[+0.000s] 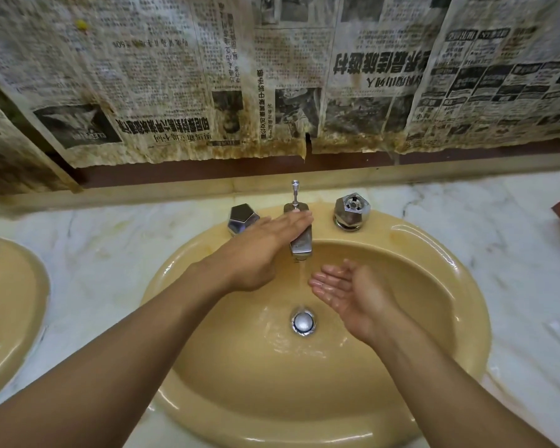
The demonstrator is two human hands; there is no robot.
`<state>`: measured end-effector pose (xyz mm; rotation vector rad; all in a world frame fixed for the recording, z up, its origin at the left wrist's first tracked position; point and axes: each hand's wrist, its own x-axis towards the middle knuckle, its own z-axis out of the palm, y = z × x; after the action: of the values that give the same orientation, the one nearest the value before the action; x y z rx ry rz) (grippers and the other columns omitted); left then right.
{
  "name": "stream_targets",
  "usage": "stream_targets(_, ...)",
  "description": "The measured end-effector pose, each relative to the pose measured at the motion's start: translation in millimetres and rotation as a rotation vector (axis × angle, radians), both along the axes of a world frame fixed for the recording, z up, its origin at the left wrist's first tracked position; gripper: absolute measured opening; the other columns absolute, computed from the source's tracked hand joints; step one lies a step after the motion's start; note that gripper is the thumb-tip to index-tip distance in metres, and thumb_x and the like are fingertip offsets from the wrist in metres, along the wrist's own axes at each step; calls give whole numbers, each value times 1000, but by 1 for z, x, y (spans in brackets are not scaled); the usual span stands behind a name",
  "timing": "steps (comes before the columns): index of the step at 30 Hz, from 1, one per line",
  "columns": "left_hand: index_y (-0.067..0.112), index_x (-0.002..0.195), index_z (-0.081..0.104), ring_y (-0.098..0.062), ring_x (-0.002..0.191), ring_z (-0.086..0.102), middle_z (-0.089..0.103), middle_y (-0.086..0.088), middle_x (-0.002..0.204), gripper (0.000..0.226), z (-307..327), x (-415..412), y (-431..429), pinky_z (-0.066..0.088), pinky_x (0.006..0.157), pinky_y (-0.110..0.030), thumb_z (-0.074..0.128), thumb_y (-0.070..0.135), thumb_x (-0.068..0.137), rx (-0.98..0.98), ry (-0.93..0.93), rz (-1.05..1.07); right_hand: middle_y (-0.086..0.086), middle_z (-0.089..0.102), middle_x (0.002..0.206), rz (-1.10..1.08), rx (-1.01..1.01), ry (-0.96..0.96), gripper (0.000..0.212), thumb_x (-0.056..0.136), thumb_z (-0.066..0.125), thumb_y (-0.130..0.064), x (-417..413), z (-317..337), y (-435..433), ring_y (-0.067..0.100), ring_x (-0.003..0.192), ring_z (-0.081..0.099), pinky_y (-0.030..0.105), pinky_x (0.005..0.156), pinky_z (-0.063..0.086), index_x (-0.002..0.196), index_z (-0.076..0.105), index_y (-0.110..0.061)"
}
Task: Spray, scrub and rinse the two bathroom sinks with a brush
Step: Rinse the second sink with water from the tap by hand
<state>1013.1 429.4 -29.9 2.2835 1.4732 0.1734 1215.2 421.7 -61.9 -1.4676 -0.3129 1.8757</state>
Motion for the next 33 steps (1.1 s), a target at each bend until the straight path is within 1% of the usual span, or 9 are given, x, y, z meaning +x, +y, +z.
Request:
stream_targets(3, 24, 165, 2, -7, 157, -4, -1, 5, 173, 99, 4, 9, 17, 8, 129, -42, 45, -12, 84, 3, 108, 33, 33, 67, 115, -28, -114, 126, 42, 109, 39, -24, -10, -3, 1, 41, 98, 70, 44, 77, 62, 114, 61, 11)
stream_targets(7, 20, 165, -6, -9, 157, -15, -12, 2, 172, 103, 9, 17, -12, -6, 127, -31, 47, -12, 82, 77, 155, -52, 27, 68, 103, -67, -237, 276, 36, 109, 37, -20, -25, -2, -1, 40, 93, 67, 44, 69, 63, 107, 59, 8)
stream_targets(12, 28, 164, -9, 2, 152, -23, -21, 15, 169, 117, 6, -2, -38, -11, 126, -29, 40, -19, 69, 115, 119, -165, 19, 71, 78, -80, -100, 204, 36, 104, 39, -15, 4, 38, -4, 27, 69, 68, 31, 56, 60, 104, 67, 8)
stream_targets(15, 25, 165, 4, 0, 155, -9, -5, 12, 171, 107, 0, 2, -9, 0, 129, -29, 37, -22, 74, 14, -43, 1, 27, 74, 99, 29, 108, 222, 38, 106, 39, -15, 7, 86, 2, 36, 93, 75, 38, 79, 64, 112, 64, 13)
stream_targets(18, 21, 161, 30, -12, 156, 19, 23, 2, 170, 84, -10, 4, 24, 19, 127, -29, 44, -15, 87, -40, -191, 116, 29, 72, 111, 187, 247, 117, 38, 108, 42, -19, -7, 116, 11, 37, 107, 72, 42, 97, 57, 115, 64, 11)
stream_targets(20, 21, 160, 34, -13, 155, 24, 29, 3, 168, 73, -15, 5, 32, 23, 126, -34, 47, -7, 94, -37, -208, 141, 29, 71, 109, 162, 269, 35, 34, 108, 43, -16, -11, 118, 13, 37, 104, 72, 43, 97, 58, 108, 64, 11)
stream_targets(24, 20, 163, 23, -2, 156, 7, 17, 9, 170, 100, -14, 9, 7, 9, 126, -19, 36, -24, 75, -28, -213, 140, 29, 70, 105, 10, 157, -74, 31, 105, 43, -12, -3, 86, 7, 36, 97, 72, 42, 89, 60, 105, 63, 11)
stream_targets(28, 20, 156, 42, 6, 151, 21, 37, 15, 162, 106, -14, 7, -31, 14, 123, -15, 27, -32, 65, -129, -635, 290, 30, 66, 110, -51, -178, 229, 35, 105, 39, -15, -6, 46, -2, 40, 99, 65, 43, 85, 55, 108, 61, 11)
stream_targets(33, -2, 133, 54, -22, 137, 49, 57, -9, 142, 77, -8, 27, -22, 42, 116, -36, 33, -21, 61, -490, -1691, 761, 26, 66, 100, -145, -257, 421, 37, 107, 37, -15, -17, 28, -4, 40, 92, 64, 45, 79, 57, 105, 62, 13)
